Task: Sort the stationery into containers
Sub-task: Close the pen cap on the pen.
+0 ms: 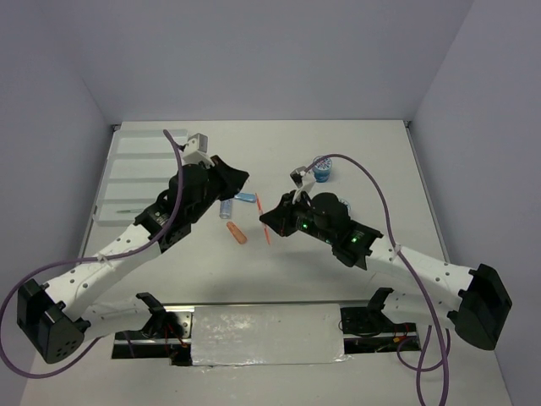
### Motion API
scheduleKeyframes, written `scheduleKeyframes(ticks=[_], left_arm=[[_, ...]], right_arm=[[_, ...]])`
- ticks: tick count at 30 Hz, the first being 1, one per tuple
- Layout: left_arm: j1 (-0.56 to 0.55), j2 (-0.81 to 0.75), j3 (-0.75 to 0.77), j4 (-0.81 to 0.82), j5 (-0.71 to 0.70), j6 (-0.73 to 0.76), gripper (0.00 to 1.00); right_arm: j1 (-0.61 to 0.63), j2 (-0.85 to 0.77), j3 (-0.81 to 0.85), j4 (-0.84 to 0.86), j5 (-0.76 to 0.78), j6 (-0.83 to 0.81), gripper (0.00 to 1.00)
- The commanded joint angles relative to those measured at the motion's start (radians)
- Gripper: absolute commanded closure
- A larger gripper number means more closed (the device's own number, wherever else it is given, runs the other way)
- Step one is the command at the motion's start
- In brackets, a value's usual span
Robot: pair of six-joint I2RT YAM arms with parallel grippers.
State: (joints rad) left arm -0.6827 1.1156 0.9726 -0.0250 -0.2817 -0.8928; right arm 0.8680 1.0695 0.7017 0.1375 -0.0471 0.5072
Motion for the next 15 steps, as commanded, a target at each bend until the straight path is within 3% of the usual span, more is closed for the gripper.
scheduleKeyframes(ticks=[1, 15], left_arm=[[-0.003, -0.034, -0.002, 0.097, 0.056, 0.011, 1.0], [-0.003, -0.037, -0.049, 0.174, 0.124, 0.018, 1.0]], right_arm=[[0.019, 0.03, 0.068, 0.066, -0.017, 0.005, 1.0], [0.028, 0.015, 0.102, 0.033, 0.013, -0.021, 1.0]])
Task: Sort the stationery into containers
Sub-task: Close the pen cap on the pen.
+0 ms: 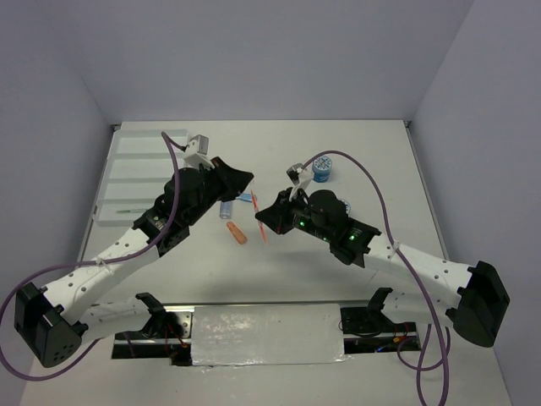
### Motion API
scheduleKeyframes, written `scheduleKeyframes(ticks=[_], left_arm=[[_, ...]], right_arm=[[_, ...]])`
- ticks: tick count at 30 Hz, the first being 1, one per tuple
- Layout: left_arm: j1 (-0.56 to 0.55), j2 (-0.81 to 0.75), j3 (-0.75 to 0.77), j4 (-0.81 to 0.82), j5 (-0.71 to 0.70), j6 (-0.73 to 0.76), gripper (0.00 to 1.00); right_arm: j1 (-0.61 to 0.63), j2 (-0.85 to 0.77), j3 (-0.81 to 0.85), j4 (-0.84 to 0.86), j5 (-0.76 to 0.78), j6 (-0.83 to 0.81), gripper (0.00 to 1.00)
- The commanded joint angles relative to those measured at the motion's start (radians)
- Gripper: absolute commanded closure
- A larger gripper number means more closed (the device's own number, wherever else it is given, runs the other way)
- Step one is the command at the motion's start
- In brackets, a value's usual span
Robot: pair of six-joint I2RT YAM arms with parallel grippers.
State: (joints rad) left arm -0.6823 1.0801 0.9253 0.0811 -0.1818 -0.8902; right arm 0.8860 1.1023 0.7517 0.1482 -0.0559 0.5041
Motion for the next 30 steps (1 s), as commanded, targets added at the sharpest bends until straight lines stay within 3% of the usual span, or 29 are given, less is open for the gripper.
scheduleKeyframes(ticks=[1, 30], left_arm=[[-0.003, -0.002, -0.002, 0.069, 0.028, 0.016, 1.0], [-0.003, -0.002, -0.017, 0.063, 0.041, 0.043, 1.0]], right_arm=[[0.011, -0.016, 0.058, 0.011, 0.027, -0.019, 1.0], [0.01, 0.001, 0.103, -0.029, 0.079, -0.033, 1.0]])
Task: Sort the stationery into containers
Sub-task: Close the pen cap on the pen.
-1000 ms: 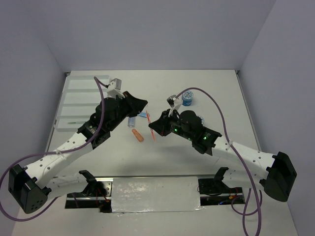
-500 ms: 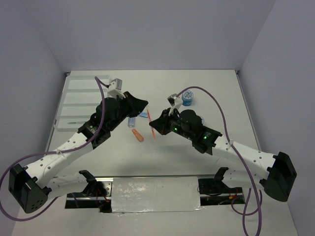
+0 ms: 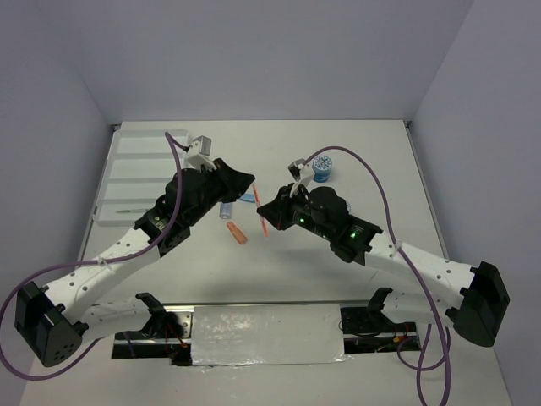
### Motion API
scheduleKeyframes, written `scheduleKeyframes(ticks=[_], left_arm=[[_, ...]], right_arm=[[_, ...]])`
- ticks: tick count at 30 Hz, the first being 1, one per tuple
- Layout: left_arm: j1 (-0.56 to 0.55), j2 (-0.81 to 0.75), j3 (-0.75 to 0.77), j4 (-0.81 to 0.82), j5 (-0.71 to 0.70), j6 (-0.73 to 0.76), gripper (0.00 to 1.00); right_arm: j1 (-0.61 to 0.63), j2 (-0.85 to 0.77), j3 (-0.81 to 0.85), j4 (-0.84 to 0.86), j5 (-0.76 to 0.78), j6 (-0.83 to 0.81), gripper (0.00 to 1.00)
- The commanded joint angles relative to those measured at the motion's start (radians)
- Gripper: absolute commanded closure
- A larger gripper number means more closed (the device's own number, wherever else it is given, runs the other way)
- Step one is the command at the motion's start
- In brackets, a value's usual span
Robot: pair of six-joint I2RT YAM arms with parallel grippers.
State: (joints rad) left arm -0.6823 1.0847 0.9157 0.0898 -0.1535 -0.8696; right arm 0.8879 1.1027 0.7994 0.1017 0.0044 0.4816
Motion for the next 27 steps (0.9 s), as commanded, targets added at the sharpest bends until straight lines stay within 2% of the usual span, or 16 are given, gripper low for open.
scheduleKeyframes(ticks=[1, 9, 15, 20, 21, 23, 24, 26, 27], left_arm=[[-0.003, -0.006, -0.011, 0.06, 0.02, 0.023, 1.0], [-0.003, -0.023, -0.07, 0.174, 0.098, 0.055, 1.0], [-0.003, -0.043, -0.098, 0.194, 0.126, 0.086, 1.0], [-0.003, -0.028, -0.104, 0.209, 0.201, 0.115, 1.0], [-0.003, -0.026, -0.101, 0.205, 0.209, 0.116, 1.0], [-0.003, -0.026, -0.083, 0.168, 0.212, 0.127, 1.0], [-0.003, -0.038, -0.072, 0.151, 0.207, 0.132, 0.98], [-0.003, -0.057, -0.039, 0.093, 0.18, 0.155, 0.82], [-0.003, -0.077, -0.025, 0.071, 0.169, 0.164, 0.69]], right_arm=[[0.008, 0.0, 0.06, 0.016, 0.025, -0.009, 1.0], [0.008, 0.037, 0.13, -0.011, 0.074, 0.017, 1.0], [-0.004, 0.046, 0.204, -0.03, 0.117, 0.011, 1.0], [-0.029, 0.026, 0.204, 0.09, 0.073, -0.029, 1.0], [-0.029, 0.019, 0.183, 0.161, 0.027, -0.078, 1.0], [-0.029, 0.011, 0.17, 0.199, -0.045, -0.132, 1.0], [-0.027, 0.009, 0.161, 0.208, -0.11, -0.174, 1.0], [-0.027, 0.002, 0.143, 0.208, -0.144, -0.199, 1.0], [-0.027, -0.009, 0.117, 0.217, -0.165, -0.212, 1.0]])
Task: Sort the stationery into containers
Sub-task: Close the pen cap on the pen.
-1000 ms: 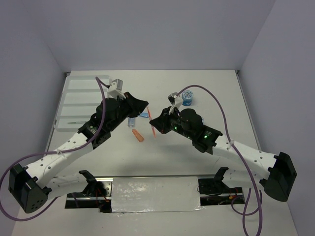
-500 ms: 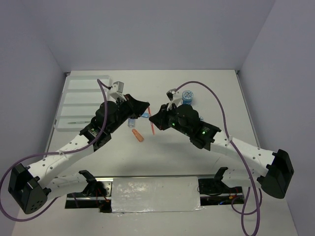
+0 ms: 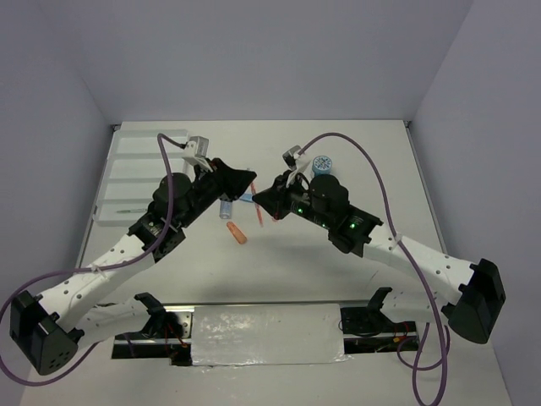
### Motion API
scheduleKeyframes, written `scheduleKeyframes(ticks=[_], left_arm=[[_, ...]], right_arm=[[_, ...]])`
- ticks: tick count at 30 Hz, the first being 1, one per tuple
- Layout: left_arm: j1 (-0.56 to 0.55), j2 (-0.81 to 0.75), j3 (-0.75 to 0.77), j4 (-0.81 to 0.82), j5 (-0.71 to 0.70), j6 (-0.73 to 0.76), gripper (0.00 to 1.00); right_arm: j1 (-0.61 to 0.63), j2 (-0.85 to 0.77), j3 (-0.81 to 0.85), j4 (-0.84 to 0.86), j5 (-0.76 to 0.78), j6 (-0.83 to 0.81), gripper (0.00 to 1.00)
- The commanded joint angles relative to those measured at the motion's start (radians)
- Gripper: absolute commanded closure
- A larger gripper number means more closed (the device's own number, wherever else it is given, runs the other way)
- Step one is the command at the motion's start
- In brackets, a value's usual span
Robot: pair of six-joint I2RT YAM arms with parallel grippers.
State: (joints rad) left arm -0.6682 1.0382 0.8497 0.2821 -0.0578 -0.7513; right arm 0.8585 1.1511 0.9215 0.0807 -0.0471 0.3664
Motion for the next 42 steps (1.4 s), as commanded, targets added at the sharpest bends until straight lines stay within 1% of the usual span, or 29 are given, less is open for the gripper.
scheduleKeyframes(ticks=[1, 2, 3, 5, 6, 9, 11, 16, 20, 24, 29, 33, 36, 39, 42], left_arm=[[-0.018, -0.036, 0.072, -0.139, 0.063, 0.062, 0.63], [-0.018, -0.044, 0.086, -0.17, 0.064, 0.072, 0.55], [-0.018, -0.056, 0.101, -0.182, 0.062, 0.087, 0.42], [-0.018, -0.069, 0.143, -0.21, 0.062, 0.096, 0.34], [-0.016, -0.072, 0.156, -0.213, 0.044, 0.102, 0.33], [-0.016, -0.082, 0.201, -0.213, 0.038, 0.112, 0.33], [-0.018, -0.089, 0.209, -0.204, 0.05, 0.118, 0.36], [-0.018, -0.09, 0.207, -0.204, 0.09, 0.127, 0.37], [-0.018, -0.084, 0.19, -0.204, 0.122, 0.133, 0.43], [-0.018, -0.072, 0.181, -0.205, 0.15, 0.138, 0.45], [-0.018, -0.053, 0.166, -0.189, 0.185, 0.139, 0.52], [-0.018, -0.041, 0.163, -0.19, 0.191, 0.144, 0.53], [-0.018, -0.037, 0.16, -0.195, 0.188, 0.15, 0.55], [-0.018, -0.036, 0.157, -0.208, 0.171, 0.158, 0.55], [-0.018, -0.044, 0.157, -0.222, 0.154, 0.162, 0.53]], right_arm=[[0.002, -0.063, -0.018, 0.243, -0.119, -0.098, 1.0], [0.004, -0.07, -0.039, 0.248, -0.125, -0.098, 1.0], [0.004, -0.076, -0.047, 0.248, -0.134, -0.099, 1.0], [0.008, -0.074, -0.047, 0.228, -0.125, -0.096, 1.0], [0.008, -0.071, -0.043, 0.219, -0.113, -0.099, 1.0], [0.01, -0.064, -0.03, 0.208, -0.099, -0.093, 1.0], [0.01, -0.065, -0.03, 0.218, -0.096, -0.087, 1.0], [0.01, -0.065, -0.009, 0.217, -0.08, -0.078, 1.0], [0.011, -0.064, 0.004, 0.215, -0.08, -0.073, 1.0], [0.011, -0.071, 0.014, 0.211, -0.074, -0.072, 1.0], [0.011, -0.079, 0.022, 0.209, -0.074, -0.069, 1.0], [0.011, -0.083, 0.027, 0.208, -0.073, -0.069, 1.0], [0.011, -0.085, 0.03, 0.202, -0.065, -0.07, 1.0], [0.011, -0.087, 0.031, 0.199, -0.051, -0.073, 1.0], [0.011, -0.085, 0.036, 0.189, -0.031, -0.073, 1.0]])
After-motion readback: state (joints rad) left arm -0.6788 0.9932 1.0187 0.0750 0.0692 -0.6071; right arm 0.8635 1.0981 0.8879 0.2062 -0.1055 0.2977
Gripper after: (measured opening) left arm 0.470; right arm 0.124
